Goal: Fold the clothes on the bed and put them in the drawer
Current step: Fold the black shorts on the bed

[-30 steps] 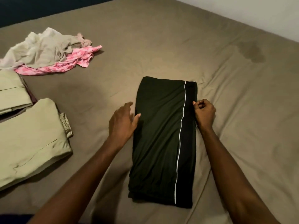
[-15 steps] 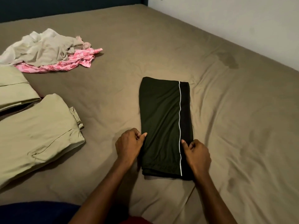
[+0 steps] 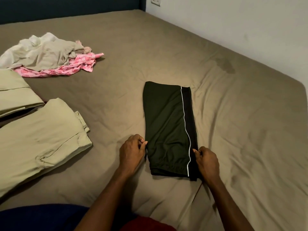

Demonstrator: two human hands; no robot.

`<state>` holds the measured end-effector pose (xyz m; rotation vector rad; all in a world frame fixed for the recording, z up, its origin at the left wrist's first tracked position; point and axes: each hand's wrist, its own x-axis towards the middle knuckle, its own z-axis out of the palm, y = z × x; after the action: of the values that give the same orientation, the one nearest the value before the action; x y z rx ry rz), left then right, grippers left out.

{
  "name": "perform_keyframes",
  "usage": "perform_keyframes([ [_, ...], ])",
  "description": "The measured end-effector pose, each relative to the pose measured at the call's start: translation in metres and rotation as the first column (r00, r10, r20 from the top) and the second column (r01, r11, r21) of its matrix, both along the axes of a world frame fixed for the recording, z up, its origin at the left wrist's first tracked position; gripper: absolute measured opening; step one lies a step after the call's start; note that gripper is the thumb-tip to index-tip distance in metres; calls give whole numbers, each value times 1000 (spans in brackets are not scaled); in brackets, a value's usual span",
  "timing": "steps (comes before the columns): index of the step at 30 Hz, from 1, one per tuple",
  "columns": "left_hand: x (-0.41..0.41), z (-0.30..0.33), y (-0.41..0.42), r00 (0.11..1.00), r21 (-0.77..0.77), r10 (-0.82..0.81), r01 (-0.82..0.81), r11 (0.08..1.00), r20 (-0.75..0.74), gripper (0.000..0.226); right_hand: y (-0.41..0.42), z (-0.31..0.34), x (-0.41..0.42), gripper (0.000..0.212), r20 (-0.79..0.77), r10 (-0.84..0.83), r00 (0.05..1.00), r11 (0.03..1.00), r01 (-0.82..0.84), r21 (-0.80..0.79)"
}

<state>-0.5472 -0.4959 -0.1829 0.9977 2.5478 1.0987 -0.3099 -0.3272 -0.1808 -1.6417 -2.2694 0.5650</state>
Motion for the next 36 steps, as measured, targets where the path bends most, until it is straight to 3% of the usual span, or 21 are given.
perform_keyframes([
  [1, 0, 0, -7, 999, 24, -46, 46, 999, 1, 9, 1, 2, 2, 37, -15, 9, 1000, 1000, -9, -3],
  [3, 2, 1, -16, 974, -11, -199, 199, 980, -106, 46, 2, 5, 6, 36, -65, 13, 998, 1000, -14, -9],
  [5, 2, 5, -17, 831, -165, -412, 378, 911, -373, 82, 2, 7, 9, 34, -89, 20, 996, 1000, -21, -13],
  [7, 5, 8, -17, 696, -222, -548, 508, 832, -464, 91, 2, 7, 9, 32, -73, 34, 997, 999, -34, -1],
  [10, 11, 7, -22, 688, -188, -621, 599, 778, -376, 80, 0, 4, 10, 29, -119, 25, 993, 1000, -25, 4],
  [14, 14, 11, -36, 799, -71, -569, 567, 821, -193, 70, -2, -1, 12, 29, -233, 8, 972, 1000, -5, 13],
  [18, 17, 12, -49, 829, -95, -553, 546, 832, -83, 67, -5, -14, 7, 32, -334, -64, 941, 997, 71, 10],
  [23, 29, 17, -46, 867, -60, -485, 481, 875, -112, 57, -7, -21, 6, 33, -375, -55, 925, 995, 84, 62],
  [28, 30, 14, -47, 800, -144, -569, 550, 822, -191, 56, -5, -26, 6, 31, -387, -54, 920, 995, 84, 60],
  [36, 41, 19, -45, 845, -92, -515, 507, 857, -145, 44, -5, -27, 7, 31, -398, -58, 916, 994, 91, 63],
])
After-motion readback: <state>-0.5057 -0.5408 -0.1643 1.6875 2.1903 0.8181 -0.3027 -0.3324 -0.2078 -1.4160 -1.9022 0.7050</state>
